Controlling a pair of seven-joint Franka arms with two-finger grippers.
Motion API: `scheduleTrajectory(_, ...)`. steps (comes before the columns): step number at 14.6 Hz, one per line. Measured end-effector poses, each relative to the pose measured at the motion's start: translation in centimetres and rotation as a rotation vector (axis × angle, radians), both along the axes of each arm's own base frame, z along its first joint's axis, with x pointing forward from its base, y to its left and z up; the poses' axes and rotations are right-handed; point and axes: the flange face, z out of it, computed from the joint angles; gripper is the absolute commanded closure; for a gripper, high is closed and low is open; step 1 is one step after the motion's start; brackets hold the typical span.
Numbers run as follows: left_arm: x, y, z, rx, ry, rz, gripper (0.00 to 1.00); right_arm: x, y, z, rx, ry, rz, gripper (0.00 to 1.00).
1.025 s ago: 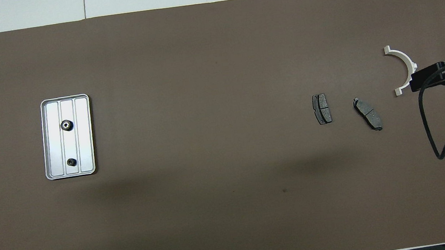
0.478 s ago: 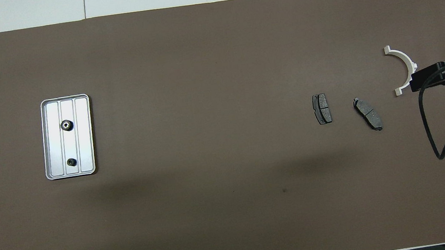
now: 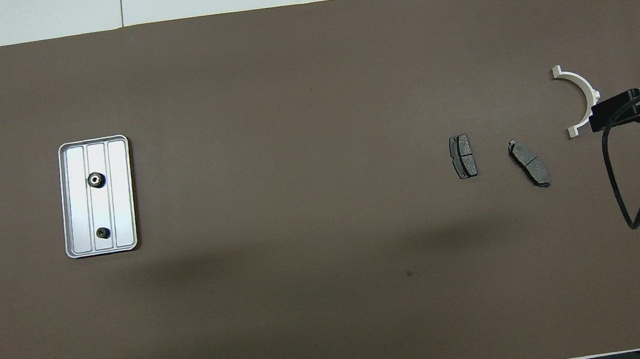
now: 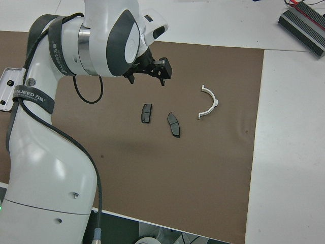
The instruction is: Pick bearing gear from pile to tray
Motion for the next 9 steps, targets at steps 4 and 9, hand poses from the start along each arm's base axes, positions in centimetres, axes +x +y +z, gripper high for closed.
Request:
scheduleTrajectory(4,0.0,-0.9,0.0,0.001,0.000,-0.017,0.00,0.0,0.0,0.0,0.000,0.000,0.000,0.00)
scheduleTrajectory(9,0.0,-2.7,0.0,0.002,0.001,-0.049,0.00,0.0,0.0,0.0,0.000,0.000,0.000,0.00)
